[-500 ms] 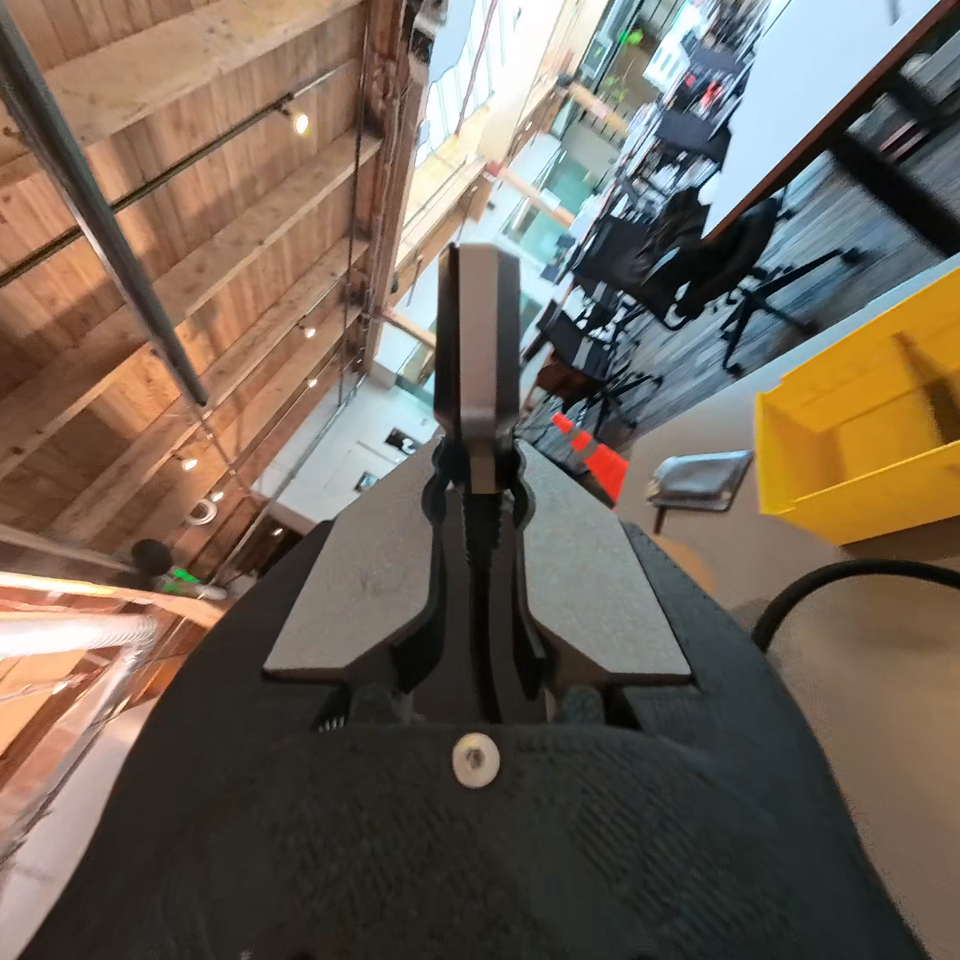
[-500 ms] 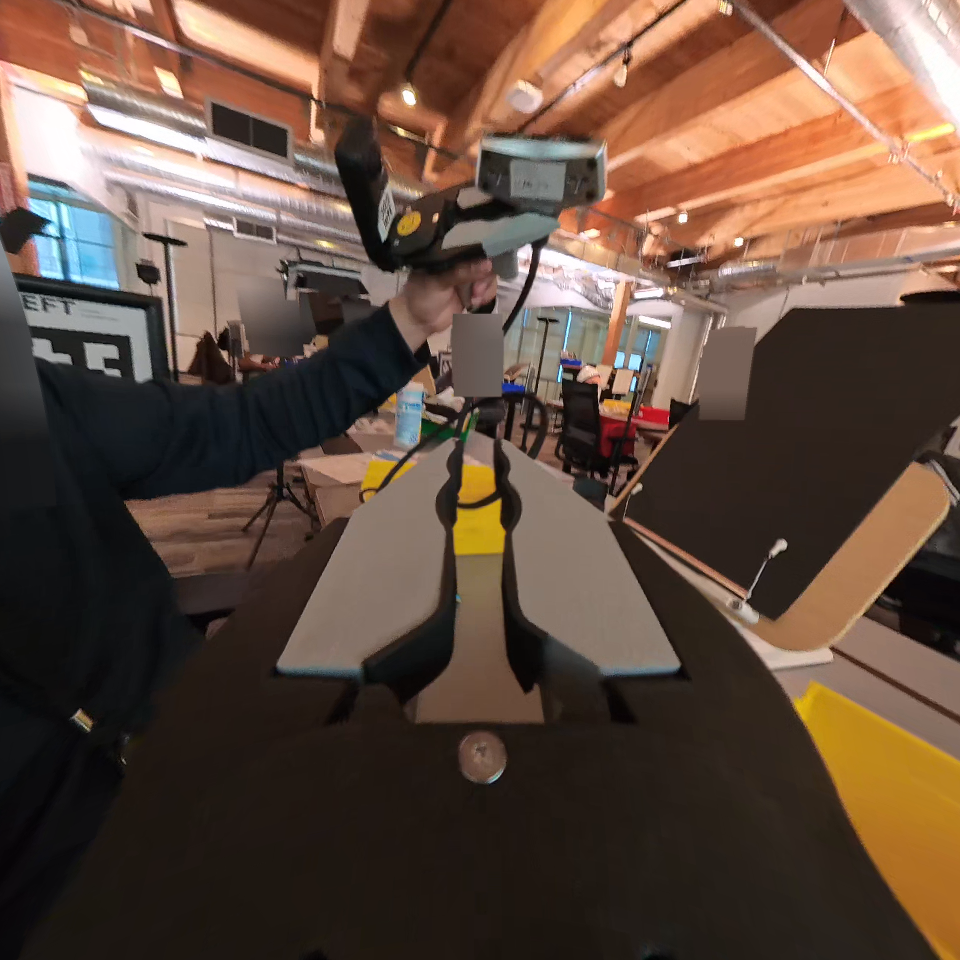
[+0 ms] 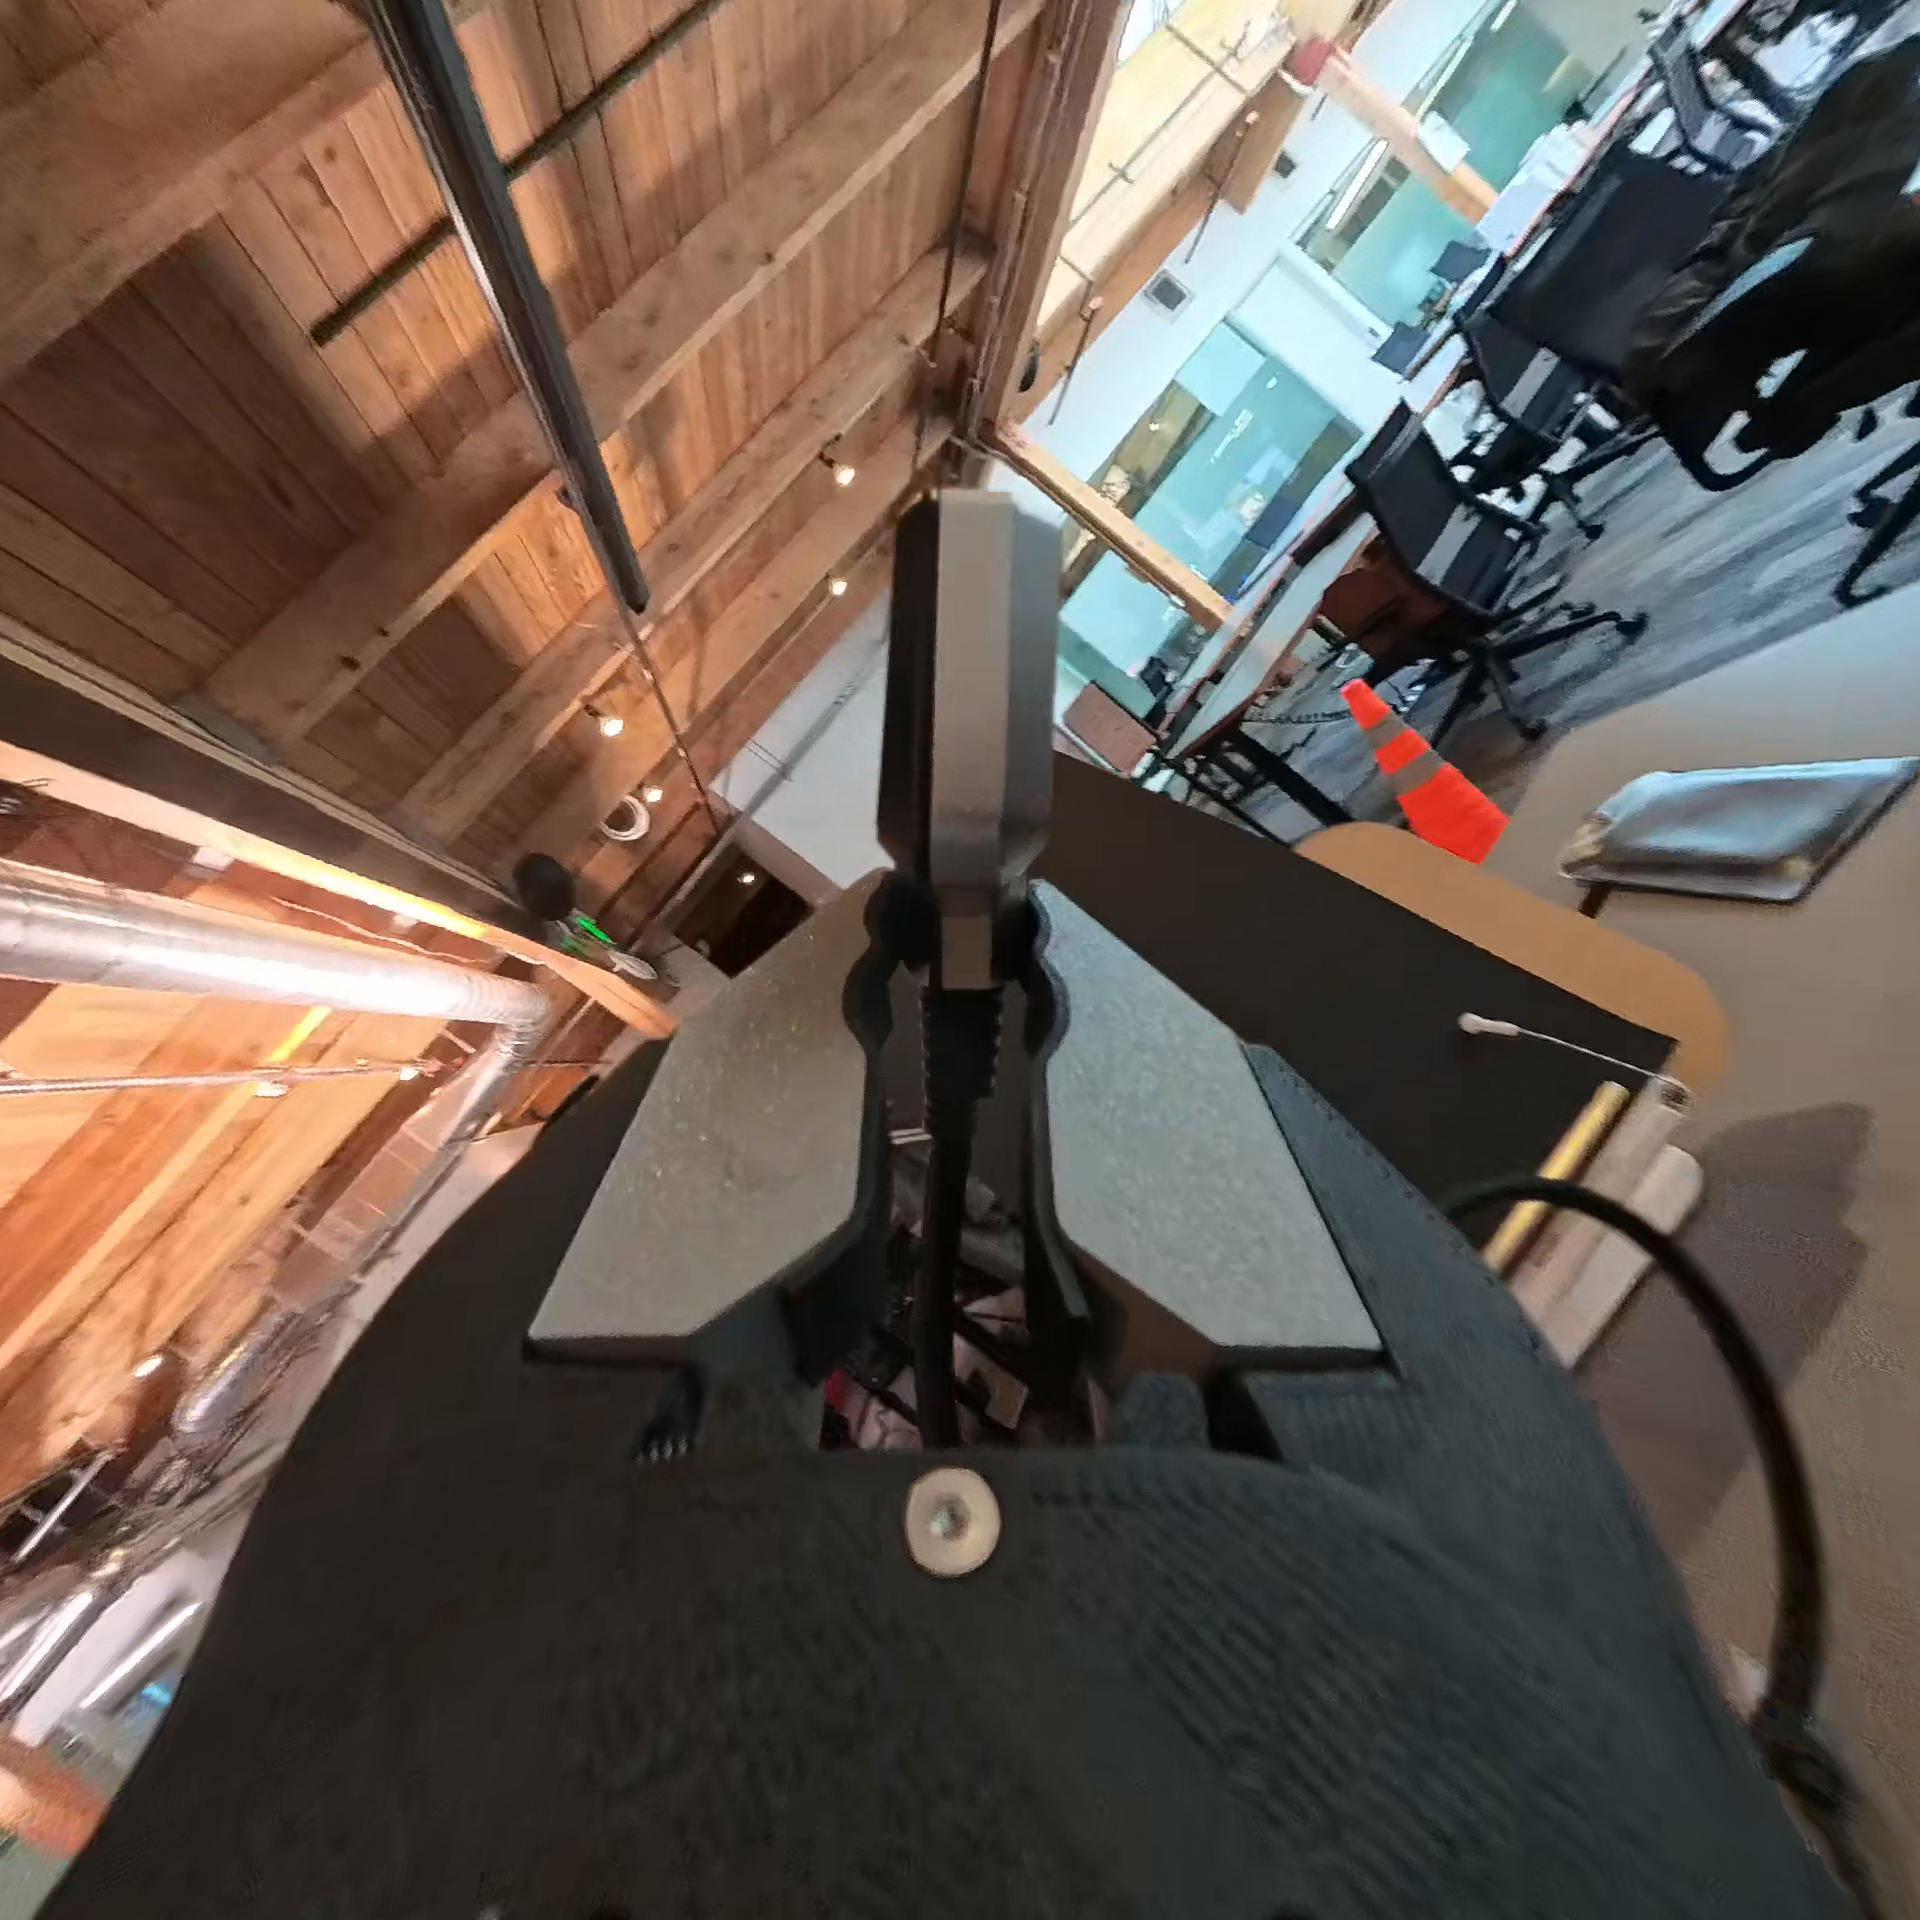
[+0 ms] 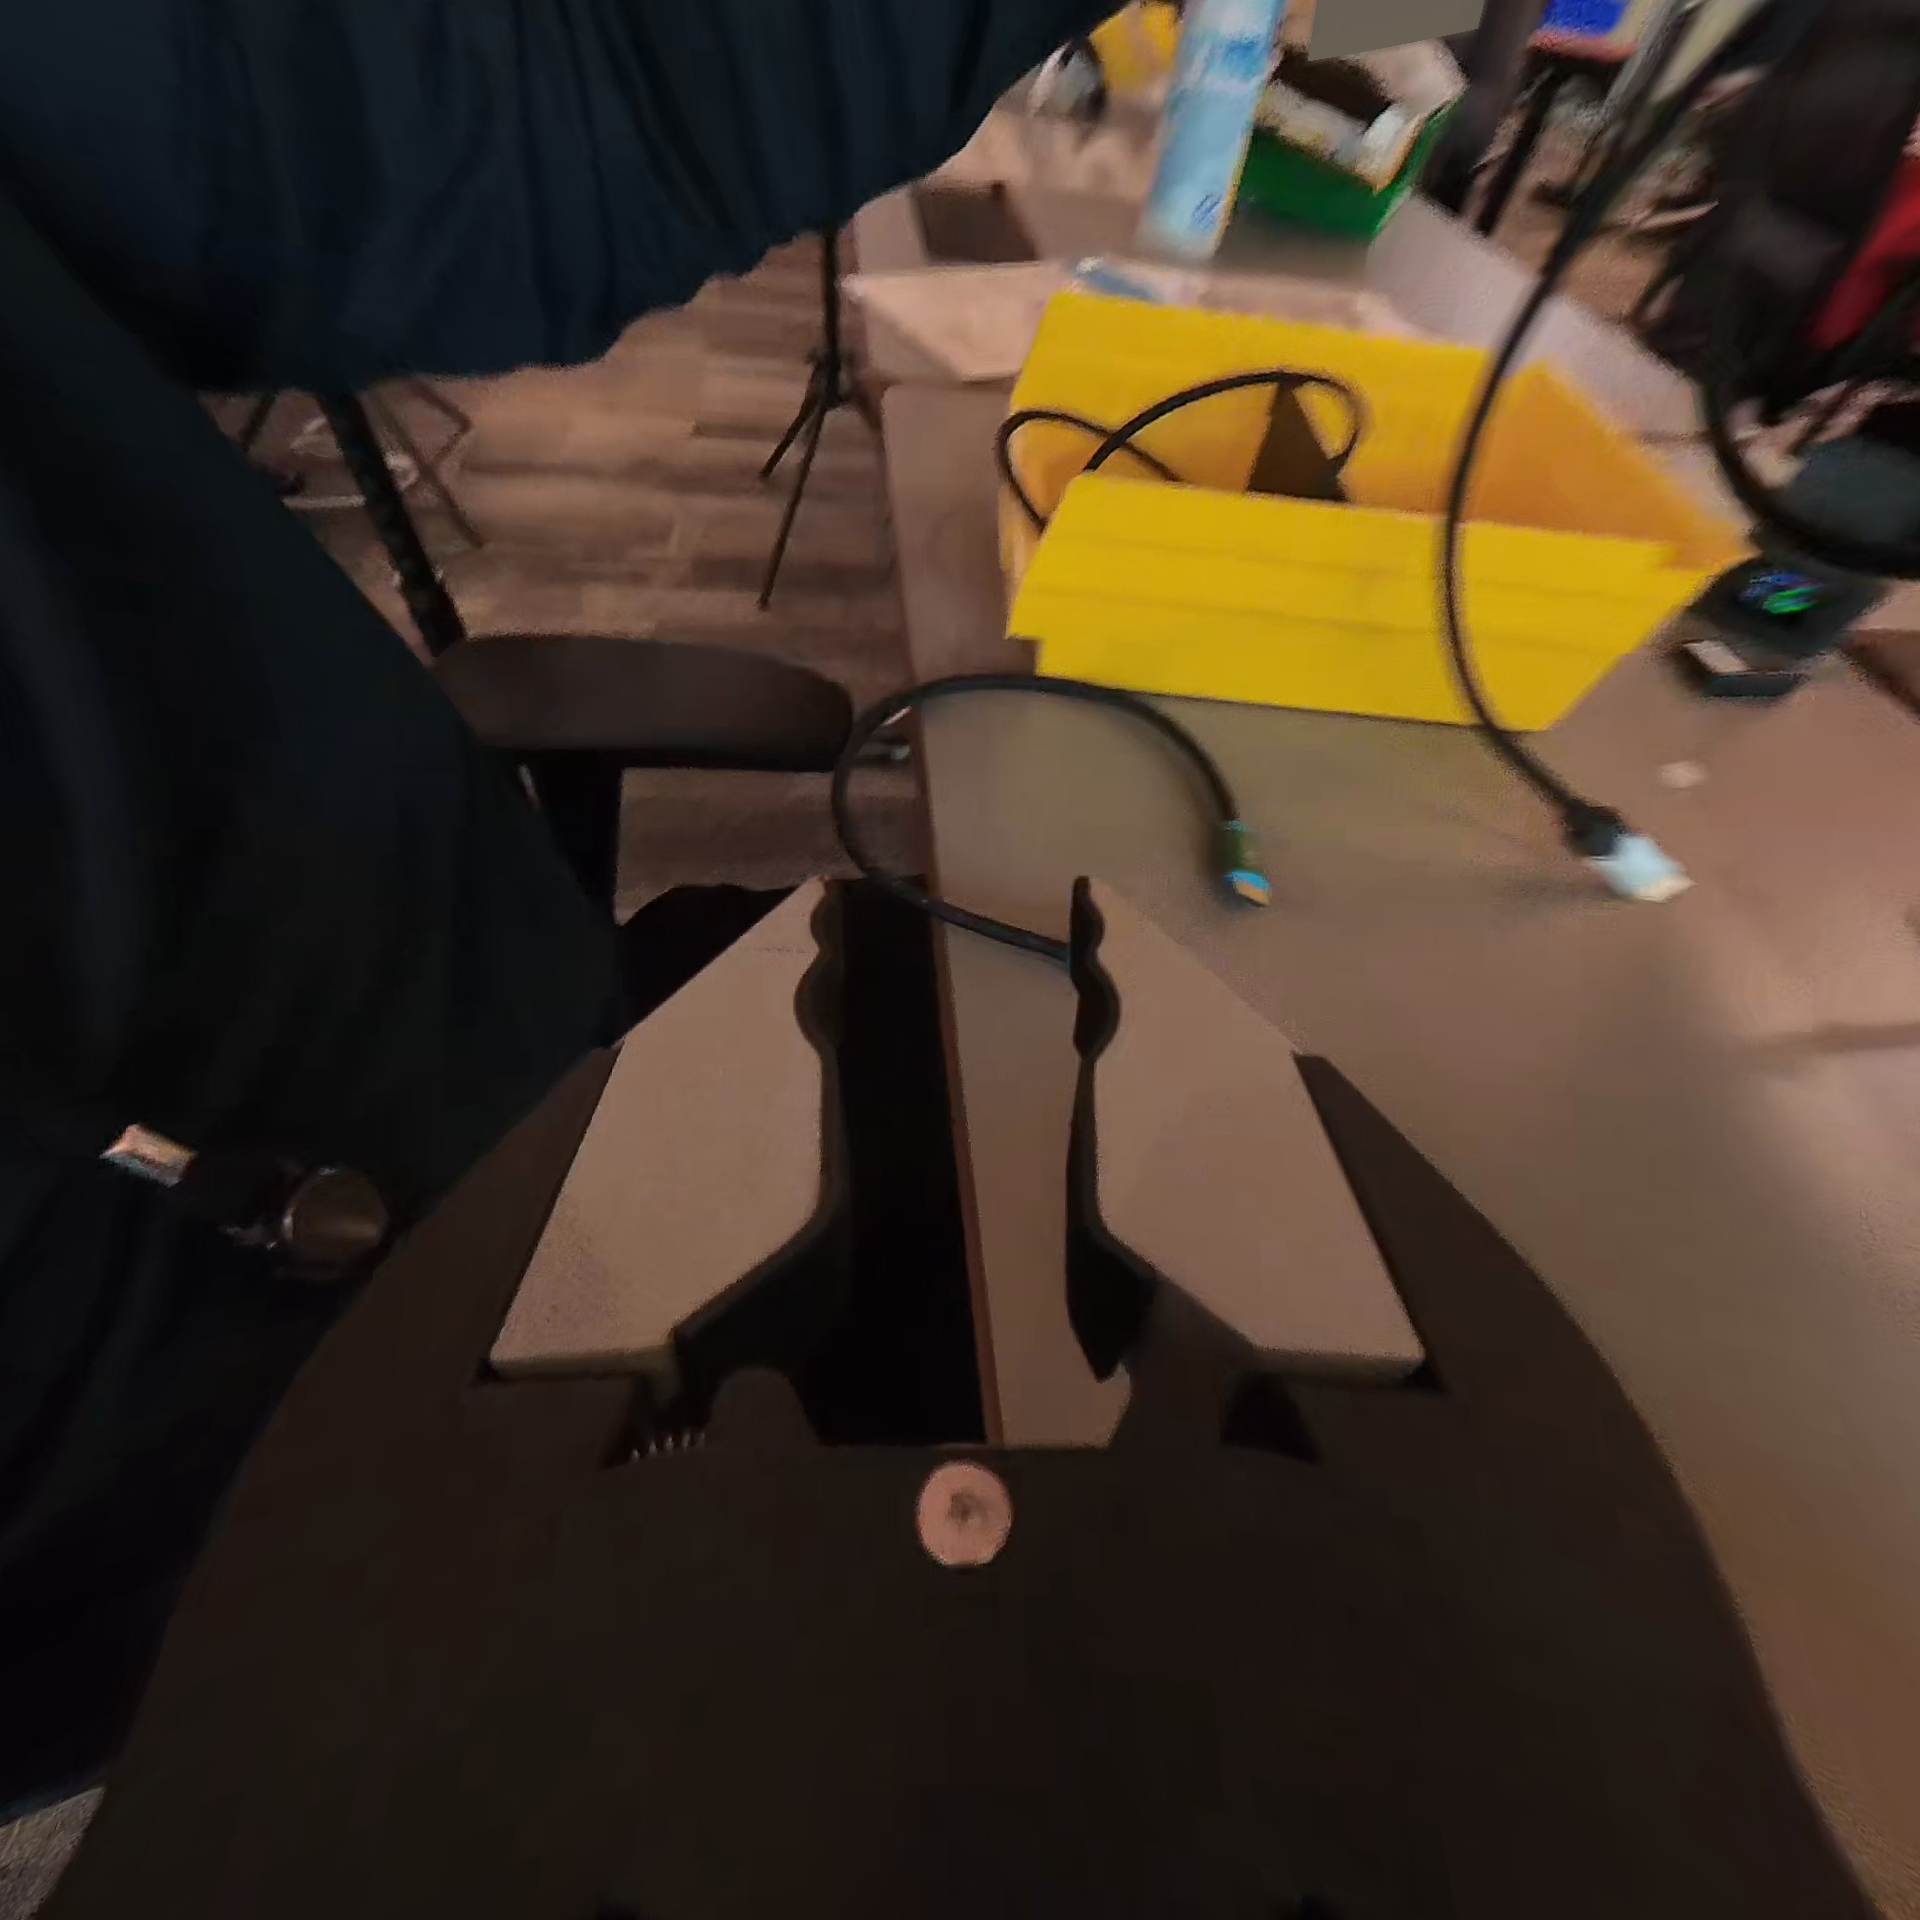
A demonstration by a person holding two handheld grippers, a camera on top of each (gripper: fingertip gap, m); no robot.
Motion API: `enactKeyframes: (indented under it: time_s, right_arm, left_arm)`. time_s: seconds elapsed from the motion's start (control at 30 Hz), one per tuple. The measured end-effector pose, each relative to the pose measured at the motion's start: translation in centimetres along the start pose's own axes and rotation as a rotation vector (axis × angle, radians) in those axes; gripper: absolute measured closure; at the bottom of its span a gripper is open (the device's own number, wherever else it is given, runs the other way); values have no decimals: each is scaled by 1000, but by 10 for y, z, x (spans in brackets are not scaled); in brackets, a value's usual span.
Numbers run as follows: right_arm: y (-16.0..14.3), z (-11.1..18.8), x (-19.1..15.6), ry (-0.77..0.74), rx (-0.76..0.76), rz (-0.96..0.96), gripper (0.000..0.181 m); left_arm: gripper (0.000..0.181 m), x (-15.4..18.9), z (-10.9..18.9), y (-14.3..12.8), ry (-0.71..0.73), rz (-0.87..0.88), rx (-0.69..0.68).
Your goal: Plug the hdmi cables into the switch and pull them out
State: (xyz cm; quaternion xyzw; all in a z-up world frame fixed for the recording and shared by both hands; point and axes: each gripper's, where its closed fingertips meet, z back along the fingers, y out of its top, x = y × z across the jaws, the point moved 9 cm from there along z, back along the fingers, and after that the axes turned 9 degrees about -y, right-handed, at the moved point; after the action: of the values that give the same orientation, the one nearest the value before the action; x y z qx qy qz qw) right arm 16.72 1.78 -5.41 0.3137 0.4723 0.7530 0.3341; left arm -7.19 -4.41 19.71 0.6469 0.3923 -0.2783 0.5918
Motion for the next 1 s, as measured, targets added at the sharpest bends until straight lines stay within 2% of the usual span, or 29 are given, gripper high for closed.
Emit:
enactKeyframes:
  time_s: [0.13,0.23,0.33,0.4,0.47,0.57,0.67,0.73,0.87,1.0]
  right_arm:
    - [-19,-65,-22,21,-167,81,131]
    - [-26,-92,-39,-30,-209,197,130]
    - [-32,-112,-51,-78,-252,308,130]
    - [-36,-123,-55,-141,-277,387,143]
    - [-40,-132,-61,-133,-315,434,157]
    - [-46,-137,-64,-153,-391,512,166]
    - [-48,-126,-59,-164,-447,545,171]
    - [-50,-107,-48,-149,-512,541,170]
    - [-57,-49,-10,-210,-615,460,172]
    - [-68,9,27,-296,-677,286,173]
  left_arm:
    - [162,43,5,-28,-72,-48,-60]
    - [161,84,14,-47,-115,-102,-92]
    - [161,127,23,-59,-163,-81,-82]
    - [161,156,28,-63,-197,-75,-74]
    - [161,181,29,-66,-237,-91,-78]
    - [160,204,28,-67,-264,-95,-68]
    - [161,211,25,-67,-287,-52,-59]
    - [160,214,24,-66,-298,-27,-49]
    - [160,228,24,-69,-331,-46,-52]
    - [160,252,22,-76,-352,-151,-80]
